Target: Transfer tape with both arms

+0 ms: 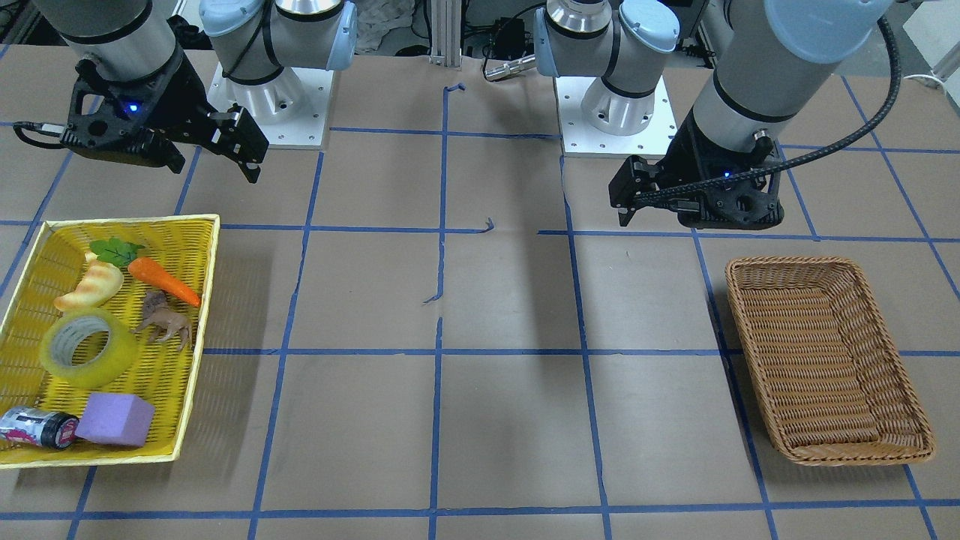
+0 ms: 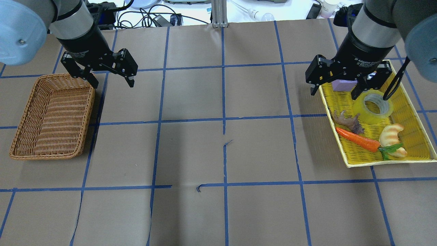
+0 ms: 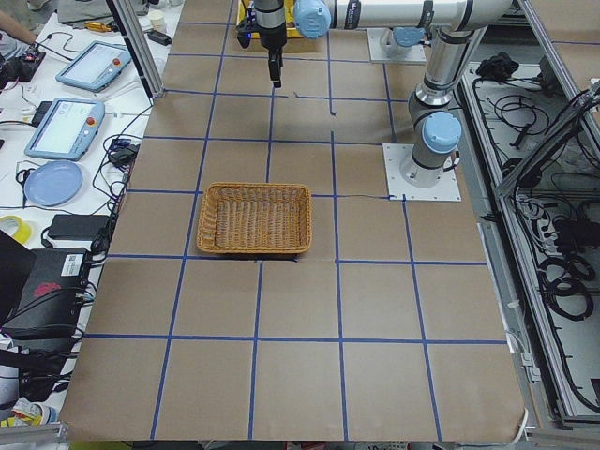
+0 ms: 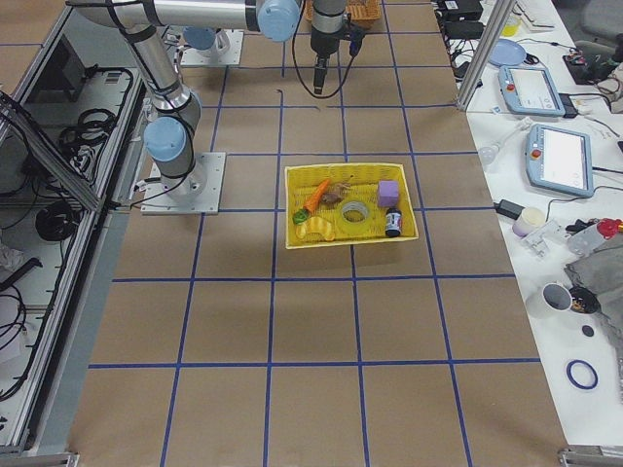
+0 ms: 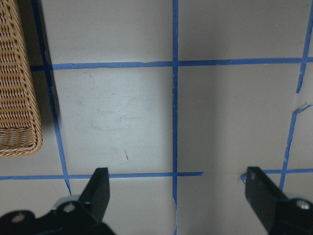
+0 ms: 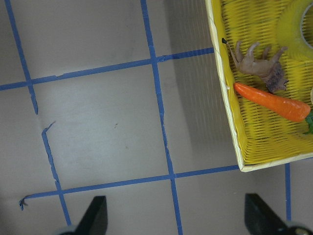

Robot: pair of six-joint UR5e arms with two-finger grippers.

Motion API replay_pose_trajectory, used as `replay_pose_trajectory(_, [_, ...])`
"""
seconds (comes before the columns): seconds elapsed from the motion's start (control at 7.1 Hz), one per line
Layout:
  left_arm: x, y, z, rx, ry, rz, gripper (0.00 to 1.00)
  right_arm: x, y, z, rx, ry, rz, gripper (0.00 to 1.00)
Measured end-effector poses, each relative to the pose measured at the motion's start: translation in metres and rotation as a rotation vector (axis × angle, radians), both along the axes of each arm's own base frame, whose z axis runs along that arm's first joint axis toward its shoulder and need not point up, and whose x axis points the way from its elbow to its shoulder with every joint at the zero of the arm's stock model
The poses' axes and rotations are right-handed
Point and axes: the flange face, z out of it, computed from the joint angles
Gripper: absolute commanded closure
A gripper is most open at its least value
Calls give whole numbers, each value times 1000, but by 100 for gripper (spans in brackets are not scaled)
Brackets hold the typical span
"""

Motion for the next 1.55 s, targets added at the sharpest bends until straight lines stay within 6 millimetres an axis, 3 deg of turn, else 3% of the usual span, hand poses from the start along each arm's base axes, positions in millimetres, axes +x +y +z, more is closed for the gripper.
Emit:
replay_pose_trajectory(0.28, [0,-1,-1,2,1,1,0,-4,-3,-7,12,-1,4,0])
replay_pose_trajectory(0.56, [0,-1,-1,3,1,1,0,-23,-11,-11,9,10,18,0])
replay_pose_trajectory(0.7, [0,-1,-1,4,0,0,0,-46,-16,-15,16,25,59,0])
replay_pose_trajectory(0.99, [1,-1,-2,4,0,1,0,-114,-32,-36,57,21,93,0])
replay_pose_trajectory(1.41, [1,-1,-3,7,1,0,0,-179,-77,-99,50,56,285,0])
replay_pose_trajectory(1.55, [1,-1,-4,9,1,-1,0,-200,-83,-123,38,63,327,0])
